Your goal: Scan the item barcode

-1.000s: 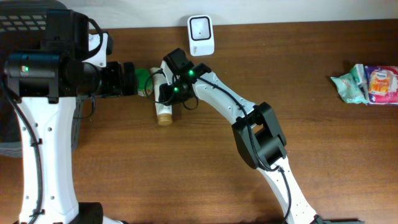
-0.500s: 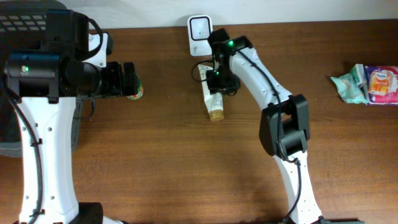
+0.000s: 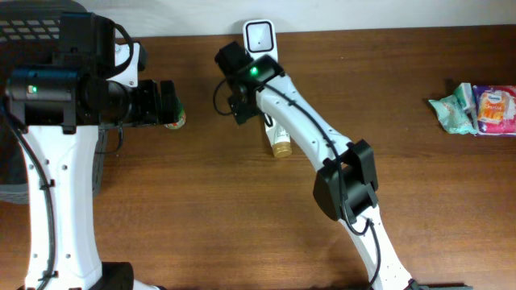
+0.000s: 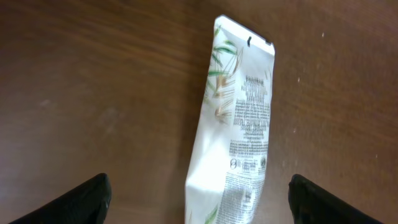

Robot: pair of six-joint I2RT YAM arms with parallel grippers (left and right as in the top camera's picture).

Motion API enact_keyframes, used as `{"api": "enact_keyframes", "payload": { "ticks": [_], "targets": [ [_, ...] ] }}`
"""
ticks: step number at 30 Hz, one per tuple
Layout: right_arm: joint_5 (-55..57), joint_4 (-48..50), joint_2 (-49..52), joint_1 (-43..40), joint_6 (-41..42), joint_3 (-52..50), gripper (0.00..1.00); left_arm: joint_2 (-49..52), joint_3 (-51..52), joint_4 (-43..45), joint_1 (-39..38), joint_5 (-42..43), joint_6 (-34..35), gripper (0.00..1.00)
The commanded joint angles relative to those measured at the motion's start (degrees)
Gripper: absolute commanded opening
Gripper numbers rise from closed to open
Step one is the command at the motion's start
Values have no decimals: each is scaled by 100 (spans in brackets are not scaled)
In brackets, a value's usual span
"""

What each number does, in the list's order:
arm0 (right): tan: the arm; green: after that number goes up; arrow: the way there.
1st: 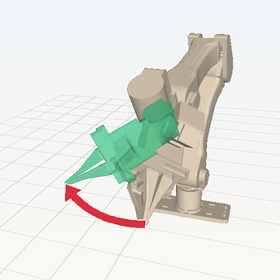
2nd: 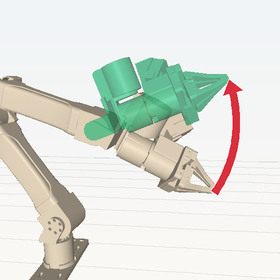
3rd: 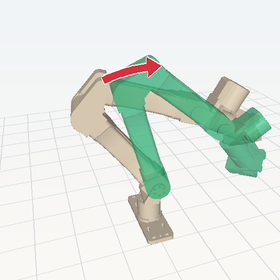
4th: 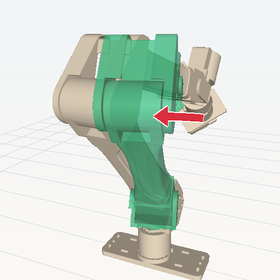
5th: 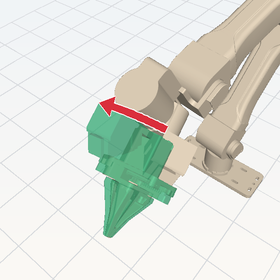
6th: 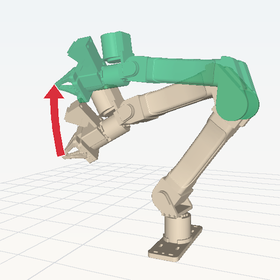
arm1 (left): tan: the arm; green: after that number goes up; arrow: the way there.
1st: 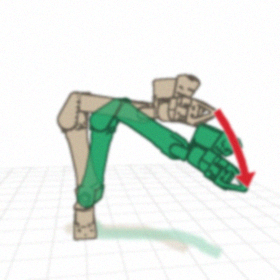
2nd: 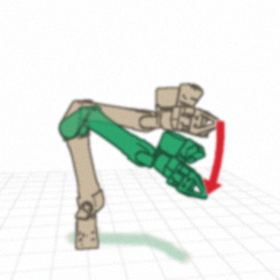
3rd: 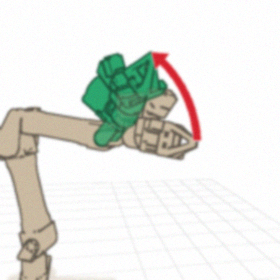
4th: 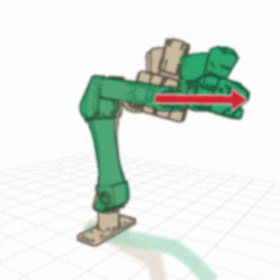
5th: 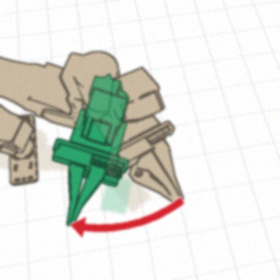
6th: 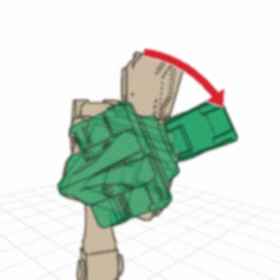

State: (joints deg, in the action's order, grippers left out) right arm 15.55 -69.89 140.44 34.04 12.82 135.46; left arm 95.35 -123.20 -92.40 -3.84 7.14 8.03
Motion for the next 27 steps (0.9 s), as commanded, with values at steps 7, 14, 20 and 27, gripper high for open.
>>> {"api": "enact_keyframes", "payload": {
  "ticks": [7, 14, 20, 27],
  "targets": [
    [1471, 1440, 74, -20, -52, -1875, 84, -98, -9, -4, 26, 59, 48, 99],
    [1602, 1663, 74, -35, -59, -2044, 45, -96, -9, -4, 26, 59, 48, 99],
    [1182, 957, 59, -76, -380, -1349, 4, -98, -9, -4, 26, 59, 48, 99],
    [-2177, -85, 59, -935, -669, 116, 4, -96, -9, -4, 26, 59, 48, 99]
  ]
}}
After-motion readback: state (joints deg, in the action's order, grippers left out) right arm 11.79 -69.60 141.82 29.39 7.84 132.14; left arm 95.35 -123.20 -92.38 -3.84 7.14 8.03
